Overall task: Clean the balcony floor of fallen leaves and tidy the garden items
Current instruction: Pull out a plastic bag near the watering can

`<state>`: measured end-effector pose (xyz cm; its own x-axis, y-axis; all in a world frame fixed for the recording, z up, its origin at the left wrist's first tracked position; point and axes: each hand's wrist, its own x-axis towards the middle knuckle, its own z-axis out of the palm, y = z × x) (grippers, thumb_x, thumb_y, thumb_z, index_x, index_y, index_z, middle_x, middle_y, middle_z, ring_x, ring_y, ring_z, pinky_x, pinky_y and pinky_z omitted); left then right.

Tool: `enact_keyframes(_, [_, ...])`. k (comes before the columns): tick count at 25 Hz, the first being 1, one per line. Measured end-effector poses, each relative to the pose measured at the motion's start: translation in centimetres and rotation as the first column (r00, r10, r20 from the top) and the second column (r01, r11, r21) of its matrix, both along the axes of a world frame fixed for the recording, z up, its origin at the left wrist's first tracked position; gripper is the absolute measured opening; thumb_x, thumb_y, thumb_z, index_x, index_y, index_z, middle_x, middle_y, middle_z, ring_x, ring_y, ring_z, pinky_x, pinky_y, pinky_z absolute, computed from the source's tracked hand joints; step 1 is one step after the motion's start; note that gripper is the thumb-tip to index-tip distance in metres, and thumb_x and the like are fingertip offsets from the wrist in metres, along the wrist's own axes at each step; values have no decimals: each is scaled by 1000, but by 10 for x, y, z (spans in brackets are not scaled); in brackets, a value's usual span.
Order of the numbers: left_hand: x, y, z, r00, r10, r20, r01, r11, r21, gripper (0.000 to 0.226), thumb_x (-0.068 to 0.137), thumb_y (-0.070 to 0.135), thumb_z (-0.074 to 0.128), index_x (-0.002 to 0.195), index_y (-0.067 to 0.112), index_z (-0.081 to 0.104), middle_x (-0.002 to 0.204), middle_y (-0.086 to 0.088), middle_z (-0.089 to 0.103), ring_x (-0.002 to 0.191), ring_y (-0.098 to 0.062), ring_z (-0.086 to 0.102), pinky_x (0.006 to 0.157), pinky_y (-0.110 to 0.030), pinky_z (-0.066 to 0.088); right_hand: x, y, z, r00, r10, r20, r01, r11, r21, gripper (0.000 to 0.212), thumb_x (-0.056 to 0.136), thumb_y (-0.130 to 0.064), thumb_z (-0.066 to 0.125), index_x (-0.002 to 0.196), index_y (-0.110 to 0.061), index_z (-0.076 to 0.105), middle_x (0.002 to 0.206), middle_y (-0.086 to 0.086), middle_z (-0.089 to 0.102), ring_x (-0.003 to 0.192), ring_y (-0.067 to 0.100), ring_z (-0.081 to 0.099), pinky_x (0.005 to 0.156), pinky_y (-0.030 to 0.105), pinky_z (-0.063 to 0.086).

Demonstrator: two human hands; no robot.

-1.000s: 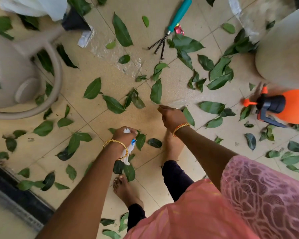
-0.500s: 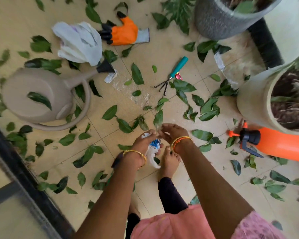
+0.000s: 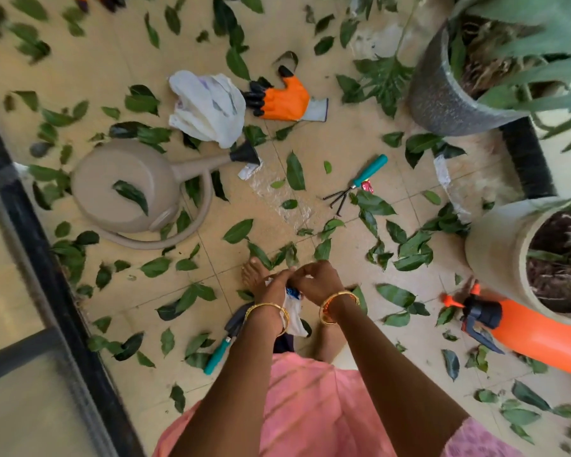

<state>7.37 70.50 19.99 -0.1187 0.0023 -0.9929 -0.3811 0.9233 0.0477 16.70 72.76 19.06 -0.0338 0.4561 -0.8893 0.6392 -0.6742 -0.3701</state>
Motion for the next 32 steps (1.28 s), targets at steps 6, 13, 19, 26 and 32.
enact_keyframes(6, [-34,27,-74,999,-34,-11,33,998,-44,75,51,35,76,112,-4,54,90,-13,62,69,-21,63,58,-28,54,-4,42,-26,840,-540,-59,521,832,-192,21,90,-10,52,70,-10,59,69,7,68,61,15,64,62,29,50])
enact_keyframes(13, [-83,97,-49,975,-209,-75,211,977,24,22,81,17,60,95,1,61,108,-20,64,99,-33,63,84,-35,50,-24,88,-87,950,-58,306,54,998,22,18,83,-12,60,97,-7,70,98,13,68,95,28,62,75,23,44])
enact_keyframes(19, [-110,103,-122,974,-208,-88,212,976,40,18,82,5,62,64,5,59,67,-14,66,61,-26,60,64,-34,55,-38,120,-191,910,88,404,-151,980,127,50,78,-12,70,124,-6,51,127,17,52,117,33,50,97,35,41])
enact_keyframes(26, [-115,84,-166,979,-203,-13,201,977,-74,29,74,10,63,97,-8,62,65,-18,63,47,-27,60,47,-28,48,-42,104,-249,850,210,482,-307,943,130,47,82,-22,67,123,-9,46,117,15,57,112,35,52,92,43,41])
enact_keyframes(32, [-96,80,-136,978,-210,-14,208,973,-96,21,64,13,60,78,-2,63,81,-23,64,70,-33,62,69,-43,52,-39,116,-206,953,5,304,-79,970,231,21,83,-2,58,103,-3,67,105,19,64,94,29,59,71,22,39])
